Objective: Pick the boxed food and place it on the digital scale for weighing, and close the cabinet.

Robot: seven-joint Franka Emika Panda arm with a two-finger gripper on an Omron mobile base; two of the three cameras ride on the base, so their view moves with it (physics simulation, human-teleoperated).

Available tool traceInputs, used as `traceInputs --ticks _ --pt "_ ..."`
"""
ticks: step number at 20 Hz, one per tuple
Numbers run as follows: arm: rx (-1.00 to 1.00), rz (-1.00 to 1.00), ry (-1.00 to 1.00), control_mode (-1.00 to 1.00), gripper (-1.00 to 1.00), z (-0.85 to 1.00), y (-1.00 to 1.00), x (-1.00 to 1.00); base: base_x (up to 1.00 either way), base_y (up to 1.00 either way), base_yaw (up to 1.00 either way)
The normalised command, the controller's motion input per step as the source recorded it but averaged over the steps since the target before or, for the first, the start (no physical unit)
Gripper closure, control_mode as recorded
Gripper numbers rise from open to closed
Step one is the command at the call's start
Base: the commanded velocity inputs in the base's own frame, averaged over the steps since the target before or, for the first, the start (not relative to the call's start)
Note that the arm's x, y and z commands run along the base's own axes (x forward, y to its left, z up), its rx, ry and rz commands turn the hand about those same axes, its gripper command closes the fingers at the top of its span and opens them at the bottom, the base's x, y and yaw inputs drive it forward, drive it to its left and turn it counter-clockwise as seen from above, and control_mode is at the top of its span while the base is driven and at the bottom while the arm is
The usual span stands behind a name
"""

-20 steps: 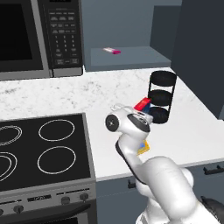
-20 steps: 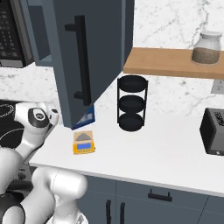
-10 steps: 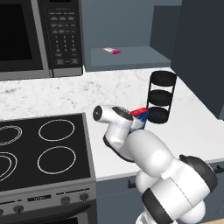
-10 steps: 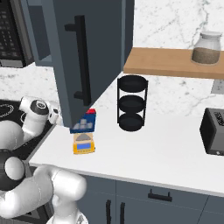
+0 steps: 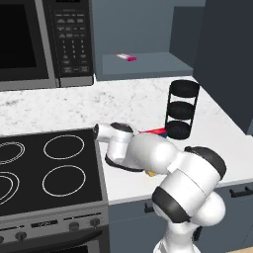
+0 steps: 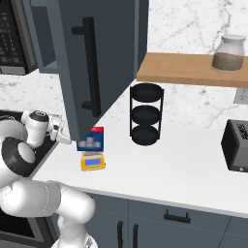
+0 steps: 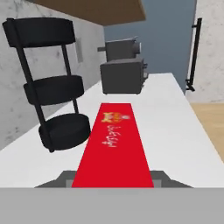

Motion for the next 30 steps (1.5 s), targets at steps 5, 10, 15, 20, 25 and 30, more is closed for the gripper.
traceInputs --ticks 5,10,15,20,25,30 --pt "0.00 -0.14 0.07 -1.00 1.00 -0.12 -0.01 0.14 0.00 0.00 0.00" --pt "0.00 -0.09 0.11 -1.00 1.00 -0.04 0.00 0.22 0.00 0.00 0.00" --pt "0.00 -0.04 0.00 -1.00 1.00 -0.14 0.00 -0.12 0.00 0.00 0.00" --pt "0.01 -0.08 0.00 -1.00 1.00 -0.01 -0.07 -0.08 0.00 0.00 0.00" --pt "0.00 -0.05 0.00 -1.00 1.00 0.00 -0.19 0.00 0.00 0.00 0.00" --pt "0.00 -0.01 0.00 -1.00 1.00 -0.07 -0.05 0.00 0.00 0.00 0.00"
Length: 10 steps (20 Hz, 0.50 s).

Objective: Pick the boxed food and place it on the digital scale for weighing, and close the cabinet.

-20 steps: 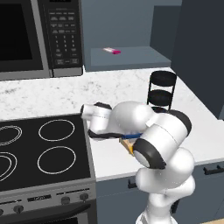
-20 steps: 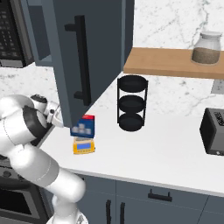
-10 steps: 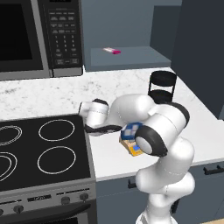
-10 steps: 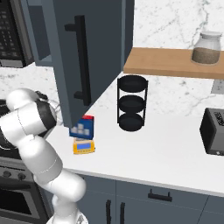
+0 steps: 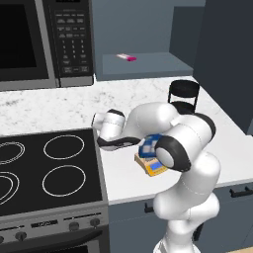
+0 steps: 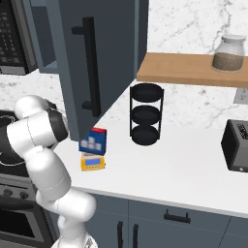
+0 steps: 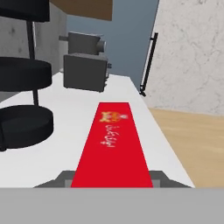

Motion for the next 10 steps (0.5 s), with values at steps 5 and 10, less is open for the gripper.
traceInputs --ticks 5,10 --pt "0.00 0.00 0.00 -1.00 -1.00 -0.13 0.09 -0.04 0.00 0.00 0.00" --pt "0.00 0.00 -0.01 -1.00 -1.00 0.00 0.03 -0.05 0.00 0.00 0.00"
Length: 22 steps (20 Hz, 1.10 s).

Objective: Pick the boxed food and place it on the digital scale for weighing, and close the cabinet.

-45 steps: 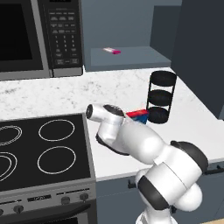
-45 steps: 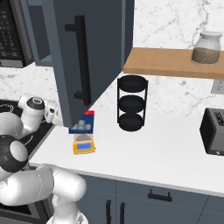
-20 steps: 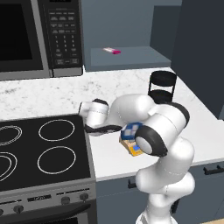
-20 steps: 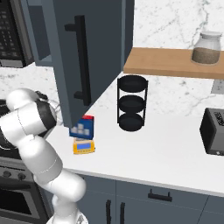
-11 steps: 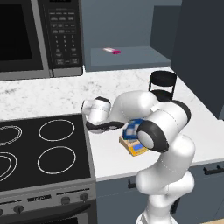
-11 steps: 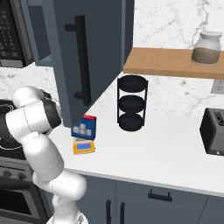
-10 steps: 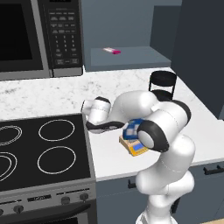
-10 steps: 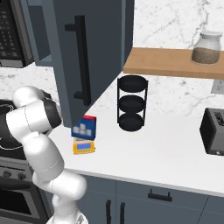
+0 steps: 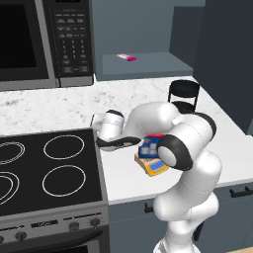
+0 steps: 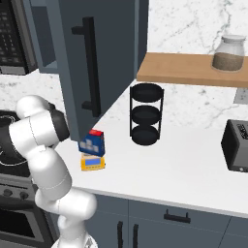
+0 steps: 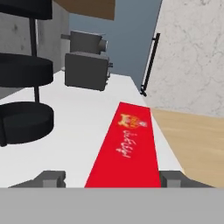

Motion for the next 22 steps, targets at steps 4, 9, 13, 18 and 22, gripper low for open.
traceInputs --ticks 4,9,13,18,22 --pt "0.00 0.00 -0.01 -1.00 -1.00 0.00 0.08 0.00 0.00 0.00 0.00" --pt "0.00 0.00 -0.01 -1.00 -1.00 0.00 0.00 0.00 0.00 0.00 0.00" --pt "-0.01 0.00 -0.10 -1.00 -1.00 0.00 0.25 0.03 0.00 0.00 0.00" --pt "-0.04 0.00 -0.21 -1.00 -1.00 0.00 0.54 0.00 0.00 0.00 0.00" --pt "-0.01 0.00 -0.22 -1.00 -1.00 0.26 0.46 -0.46 0.00 0.00 0.00"
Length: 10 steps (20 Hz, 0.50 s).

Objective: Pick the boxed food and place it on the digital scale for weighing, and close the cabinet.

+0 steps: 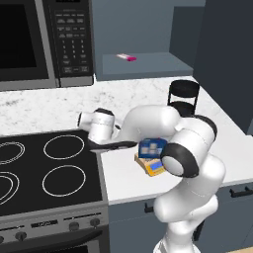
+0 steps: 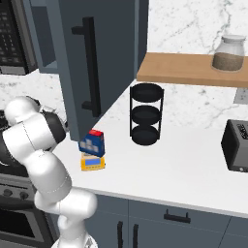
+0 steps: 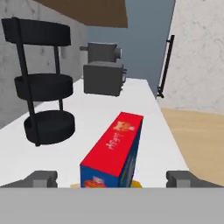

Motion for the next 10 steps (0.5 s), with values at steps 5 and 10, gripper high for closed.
traceInputs --ticks 5,10 --pt "-0.05 0.01 -0.32 -1.00 -1.00 0.72 0.37 -1.00 0.00 0.00 0.00" --pt "-0.05 0.00 -0.36 -1.00 -1.00 0.85 0.26 -1.00 0.00 0.00 0.00"
